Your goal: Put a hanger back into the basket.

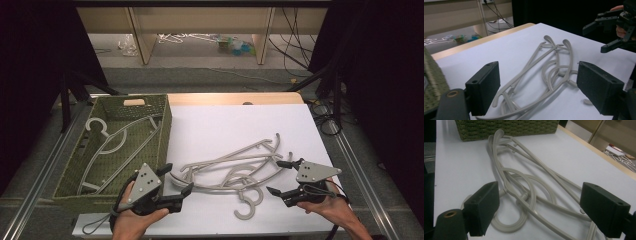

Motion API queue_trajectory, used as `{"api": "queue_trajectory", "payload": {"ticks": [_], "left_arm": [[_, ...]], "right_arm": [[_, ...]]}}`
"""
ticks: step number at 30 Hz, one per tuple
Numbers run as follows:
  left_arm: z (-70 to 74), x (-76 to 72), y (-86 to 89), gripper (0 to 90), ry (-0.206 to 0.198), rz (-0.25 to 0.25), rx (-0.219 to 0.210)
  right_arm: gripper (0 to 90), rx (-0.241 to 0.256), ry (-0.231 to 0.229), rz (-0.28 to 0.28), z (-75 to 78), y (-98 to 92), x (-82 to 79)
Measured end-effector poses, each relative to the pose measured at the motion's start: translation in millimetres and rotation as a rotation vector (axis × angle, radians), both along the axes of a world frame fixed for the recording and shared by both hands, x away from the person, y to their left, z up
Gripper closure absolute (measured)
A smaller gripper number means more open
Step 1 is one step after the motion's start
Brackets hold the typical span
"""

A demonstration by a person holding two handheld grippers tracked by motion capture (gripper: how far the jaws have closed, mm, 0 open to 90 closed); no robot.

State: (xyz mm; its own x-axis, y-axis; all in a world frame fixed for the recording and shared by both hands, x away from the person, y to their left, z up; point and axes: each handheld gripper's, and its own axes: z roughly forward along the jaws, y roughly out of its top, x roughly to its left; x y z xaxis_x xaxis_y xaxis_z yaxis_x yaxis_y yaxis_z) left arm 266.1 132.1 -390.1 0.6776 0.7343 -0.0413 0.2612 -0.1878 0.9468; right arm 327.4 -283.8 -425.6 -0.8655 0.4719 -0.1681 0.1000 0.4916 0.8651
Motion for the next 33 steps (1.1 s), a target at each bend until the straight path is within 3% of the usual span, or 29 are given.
{"api": "queue_trajectory", "payload": {"ticks": [5, 6, 7, 9, 11, 24, 26, 33], "left_arm": [[-13.8, -0.8, -0.7, 18.5, -0.026, -0.012, 0.024], [-15.1, 0.9, 1.1, 18.3, -0.064, -0.022, 0.034], [-16.8, 1.4, 2.4, 18.3, -0.073, -0.026, 0.026], [-19.8, 0.5, 4.7, 18.1, -0.075, -0.023, 0.017], [-22.4, -0.7, 6.3, 18.1, -0.089, -0.017, 0.037], [-35.0, -8.6, 2.7, 17.9, -0.098, -0.044, 0.029], [-36.4, -9.0, 2.0, 17.9, -0.095, -0.044, 0.046], [-39.5, -10.7, -1.1, 17.9, -0.081, -0.062, 0.061]], "right_arm": [[16.7, 0.005, -0.001, -0.006, 0.7, 0.0, -2.4], [16.7, 0.008, -0.004, -0.008, 0.6, -0.1, -2.9], [16.7, 0.005, -0.006, -0.011, 0.5, -0.6, -3.3], [16.7, 0.013, 0.002, -0.020, 0.1, -1.6, -5.0], [16.7, 0.012, 0.002, -0.023, -0.8, -2.5, -7.0], [16.9, -0.035, 0.031, 0.017, -13.5, -0.5, -3.6], [18.1, -0.040, 0.031, 0.029, -16.8, 0.8, 0.5], [28.0, -0.132, 0.053, 0.060, -24.8, 7.5, 20.5]]}}
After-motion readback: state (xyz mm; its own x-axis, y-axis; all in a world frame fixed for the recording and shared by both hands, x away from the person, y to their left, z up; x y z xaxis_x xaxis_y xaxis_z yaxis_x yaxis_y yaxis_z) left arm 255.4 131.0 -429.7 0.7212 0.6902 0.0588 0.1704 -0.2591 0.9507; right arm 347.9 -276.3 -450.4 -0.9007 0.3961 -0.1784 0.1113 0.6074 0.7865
